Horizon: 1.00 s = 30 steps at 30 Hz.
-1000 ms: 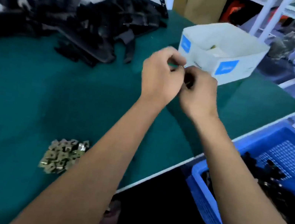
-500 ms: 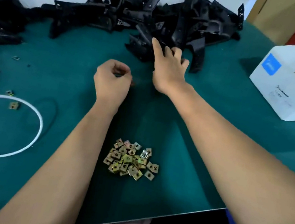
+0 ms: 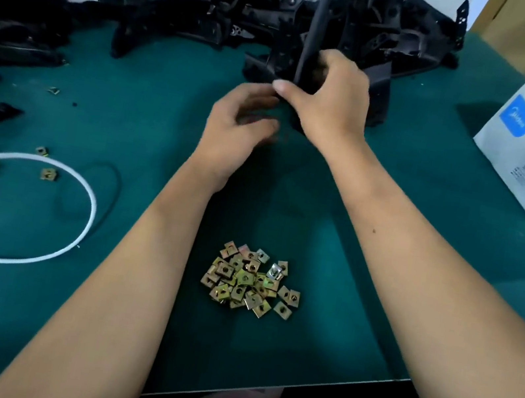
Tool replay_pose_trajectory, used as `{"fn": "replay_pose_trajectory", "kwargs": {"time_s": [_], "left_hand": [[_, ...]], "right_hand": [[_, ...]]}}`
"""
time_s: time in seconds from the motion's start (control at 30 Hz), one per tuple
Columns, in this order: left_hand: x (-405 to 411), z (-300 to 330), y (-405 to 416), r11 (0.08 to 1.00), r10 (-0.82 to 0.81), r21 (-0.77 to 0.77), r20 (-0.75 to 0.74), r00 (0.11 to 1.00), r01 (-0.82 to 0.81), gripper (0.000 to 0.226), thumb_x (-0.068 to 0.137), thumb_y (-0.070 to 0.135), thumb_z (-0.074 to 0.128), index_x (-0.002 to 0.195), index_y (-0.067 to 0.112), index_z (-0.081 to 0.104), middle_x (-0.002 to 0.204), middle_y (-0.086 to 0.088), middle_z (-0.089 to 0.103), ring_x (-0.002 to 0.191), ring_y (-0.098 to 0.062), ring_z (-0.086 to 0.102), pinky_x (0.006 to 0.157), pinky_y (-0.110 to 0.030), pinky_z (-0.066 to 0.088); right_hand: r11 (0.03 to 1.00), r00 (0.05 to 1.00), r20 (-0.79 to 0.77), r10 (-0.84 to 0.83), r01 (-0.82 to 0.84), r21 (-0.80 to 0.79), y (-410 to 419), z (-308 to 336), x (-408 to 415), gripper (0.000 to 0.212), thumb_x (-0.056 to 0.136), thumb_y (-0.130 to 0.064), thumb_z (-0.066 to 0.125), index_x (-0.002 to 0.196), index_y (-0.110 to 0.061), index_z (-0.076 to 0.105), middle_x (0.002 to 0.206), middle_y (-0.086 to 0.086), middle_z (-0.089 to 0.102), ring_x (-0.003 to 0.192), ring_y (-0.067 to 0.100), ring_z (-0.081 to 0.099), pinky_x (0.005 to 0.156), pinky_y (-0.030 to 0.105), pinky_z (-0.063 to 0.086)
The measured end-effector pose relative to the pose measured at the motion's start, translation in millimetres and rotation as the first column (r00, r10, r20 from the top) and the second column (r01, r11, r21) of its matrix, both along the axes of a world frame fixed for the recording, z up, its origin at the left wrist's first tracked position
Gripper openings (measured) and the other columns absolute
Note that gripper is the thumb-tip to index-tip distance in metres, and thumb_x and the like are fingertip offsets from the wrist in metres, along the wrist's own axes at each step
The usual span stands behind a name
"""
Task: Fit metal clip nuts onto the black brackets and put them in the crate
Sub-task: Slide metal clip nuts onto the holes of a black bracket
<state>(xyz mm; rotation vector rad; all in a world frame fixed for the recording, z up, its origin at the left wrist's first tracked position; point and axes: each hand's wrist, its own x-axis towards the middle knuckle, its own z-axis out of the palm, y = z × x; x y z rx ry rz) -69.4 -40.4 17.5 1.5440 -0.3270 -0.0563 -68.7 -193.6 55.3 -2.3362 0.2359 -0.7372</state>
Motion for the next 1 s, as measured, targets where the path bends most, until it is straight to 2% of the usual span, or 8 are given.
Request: {"fn": "replay_pose_trajectory", "kwargs": {"time_s": [0.1, 0.27, 0.37, 0.47, 0.6, 0.73, 0.87, 1.0], "left_hand": [[-2.0, 3.9, 2.5, 0.999, -0.048, 0.014, -0.016, 0.999, 0.048, 0.044, 0.082, 0.006, 0.074, 0.125, 0.009, 0.062, 0.118, -0.016, 0.071, 0.111, -0.034, 0.069, 0.091, -0.05, 0.059], [5.7, 1.1, 22.1, 0.954, 0.264, -0.108, -0.153, 0.952, -0.281, 0.031, 0.088, -0.019, 0.053, 0.103, 0.005, 0.063, 0.088, -0.006, 0.075, 0.086, -0.018, 0.074, 0.089, -0.038, 0.06], [16.6, 3.6, 39.1, 0.859, 0.374, -0.269, -0.25, 0.893, -0.436, 0.028, 0.095, -0.014, 0.054, 0.107, 0.011, 0.059, 0.092, -0.009, 0.071, 0.086, -0.016, 0.072, 0.093, -0.037, 0.057], [18.8, 2.2, 47.8, 0.818, 0.329, -0.367, -0.334, 0.883, -0.443, 0.03, 0.094, -0.006, 0.065, 0.114, 0.015, 0.06, 0.103, -0.013, 0.07, 0.096, -0.023, 0.072, 0.097, -0.041, 0.057], [17.6, -0.9, 50.4, 0.798, 0.188, -0.483, -0.37, 0.91, -0.361, 0.054, 0.087, -0.012, 0.072, 0.131, 0.01, 0.05, 0.11, -0.017, 0.065, 0.108, -0.028, 0.068, 0.1, -0.045, 0.056], [16.1, -0.1, 51.1, 0.788, 0.132, -0.506, -0.417, 0.899, -0.351, 0.048, 0.085, -0.013, 0.072, 0.124, 0.005, 0.05, 0.103, -0.015, 0.068, 0.097, -0.025, 0.071, 0.082, -0.035, 0.061], [14.3, -0.1, 51.5, 0.784, 0.102, -0.518, -0.438, 0.893, -0.343, 0.048, 0.082, -0.01, 0.074, 0.116, 0.01, 0.046, 0.096, -0.013, 0.071, 0.09, -0.03, 0.074, 0.077, -0.041, 0.06], [10.4, 2.4, 48.3, 0.784, 0.051, -0.564, -0.357, 0.933, -0.259, 0.049, 0.081, -0.011, 0.068, 0.109, 0.015, 0.036, 0.086, -0.009, 0.075, 0.094, -0.036, 0.076, 0.072, -0.042, 0.06]], "right_hand": [[0.934, 0.955, -0.079, 0.286, -0.259, 0.244, 20.9, 12.1, -13.8, 0.035, 0.079, -0.052, 0.084, 0.091, -0.02, 0.077, 0.079, -0.013, 0.072, 0.072, 0.0, 0.067, 0.066, 0.021, 0.052], [0.93, 0.919, -0.146, 0.367, -0.356, 0.096, 23.9, 27.3, -34.2, 0.031, 0.086, -0.04, 0.082, 0.1, -0.015, 0.069, 0.082, -0.002, 0.071, 0.069, 0.013, 0.07, 0.056, 0.027, 0.056], [0.749, 0.536, -0.597, 0.597, -0.639, 0.175, 33.7, 38.4, -55.0, 0.02, 0.085, -0.026, 0.084, 0.089, -0.01, 0.072, 0.077, 0.01, 0.076, 0.069, 0.026, 0.076, 0.053, 0.034, 0.06], [0.646, 0.193, -0.848, 0.494, -0.734, 0.209, 59.8, 35.7, -74.5, 0.029, 0.08, -0.031, 0.088, 0.092, -0.009, 0.074, 0.074, 0.007, 0.077, 0.068, 0.023, 0.078, 0.057, 0.029, 0.062], [0.627, 0.243, -0.894, 0.375, -0.777, 0.052, 81.4, 27.3, -78.6, 0.02, 0.082, -0.019, 0.087, 0.086, -0.006, 0.073, 0.061, 0.003, 0.074, 0.057, 0.019, 0.075, 0.056, 0.024, 0.062], [0.637, 0.28, -0.89, 0.361, -0.771, 0.016, 77.7, 29.2, -72.3, 0.013, 0.084, -0.013, 0.085, 0.081, -0.008, 0.074, 0.074, 0.011, 0.076, 0.058, 0.02, 0.075, 0.055, 0.026, 0.062], [0.715, 0.54, -0.763, 0.356, -0.683, -0.15, 58.1, 19.9, -57.3, 0.016, 0.088, -0.021, 0.082, 0.081, -0.012, 0.071, 0.08, 0.005, 0.072, 0.049, 0.017, 0.071, 0.042, 0.021, 0.05], [0.815, 0.683, -0.531, 0.502, -0.579, 0.026, 33.8, -6.2, -45.6, 0.014, 0.095, -0.013, 0.073, 0.086, -0.012, 0.063, 0.073, 0.007, 0.07, 0.049, 0.016, 0.069, 0.047, 0.03, 0.056]]}}
